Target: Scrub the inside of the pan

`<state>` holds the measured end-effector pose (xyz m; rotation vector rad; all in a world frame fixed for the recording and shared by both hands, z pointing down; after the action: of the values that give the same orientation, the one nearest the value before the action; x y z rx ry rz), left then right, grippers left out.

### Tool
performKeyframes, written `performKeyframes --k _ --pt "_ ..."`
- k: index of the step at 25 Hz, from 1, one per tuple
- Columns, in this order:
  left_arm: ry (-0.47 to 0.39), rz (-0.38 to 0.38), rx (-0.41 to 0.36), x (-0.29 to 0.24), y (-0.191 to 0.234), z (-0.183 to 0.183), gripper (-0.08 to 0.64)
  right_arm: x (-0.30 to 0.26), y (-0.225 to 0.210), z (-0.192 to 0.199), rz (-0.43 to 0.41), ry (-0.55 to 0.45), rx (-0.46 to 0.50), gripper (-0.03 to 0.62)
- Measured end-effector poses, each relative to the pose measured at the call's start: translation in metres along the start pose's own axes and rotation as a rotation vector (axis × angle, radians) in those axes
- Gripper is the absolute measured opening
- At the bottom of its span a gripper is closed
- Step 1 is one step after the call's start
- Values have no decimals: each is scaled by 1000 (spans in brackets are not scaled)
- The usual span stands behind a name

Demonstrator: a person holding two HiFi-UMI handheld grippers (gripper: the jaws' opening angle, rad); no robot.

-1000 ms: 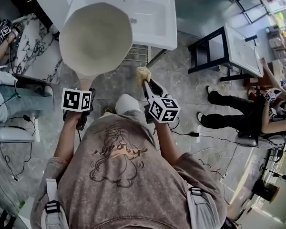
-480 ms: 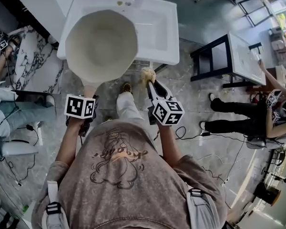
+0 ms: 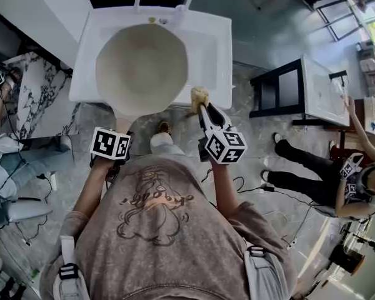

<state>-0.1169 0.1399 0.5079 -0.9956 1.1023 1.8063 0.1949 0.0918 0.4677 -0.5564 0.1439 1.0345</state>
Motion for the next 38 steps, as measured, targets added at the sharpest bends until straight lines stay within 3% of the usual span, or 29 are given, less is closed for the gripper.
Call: performKeyframes --k 11,20,26,38 --pt "29 15 -10 -15 -4 -68 54 -36 -53 -54 -43 -1 25 98" --pt "110 49 -79 -17 11 -80 54 -39 -59 -77 9 -53 27 98" --pt "152 72 -161 -21 14 -90 55 -43 -51 -101 22 -104 80 98" --pt "211 137 -282 -36 8 -105 55 -91 0 -158 -127 -159 258 98"
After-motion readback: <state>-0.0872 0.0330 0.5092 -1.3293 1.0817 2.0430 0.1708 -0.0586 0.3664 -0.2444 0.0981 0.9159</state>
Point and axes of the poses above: the fingertips, and each gripper's own axes: x backward along the fingers, y to its left, z out of its underside, the point moved 9 cm from there along x, backward along the fingers, and after that the axes turned 5 degrees about -z, right-handed, at the moved point
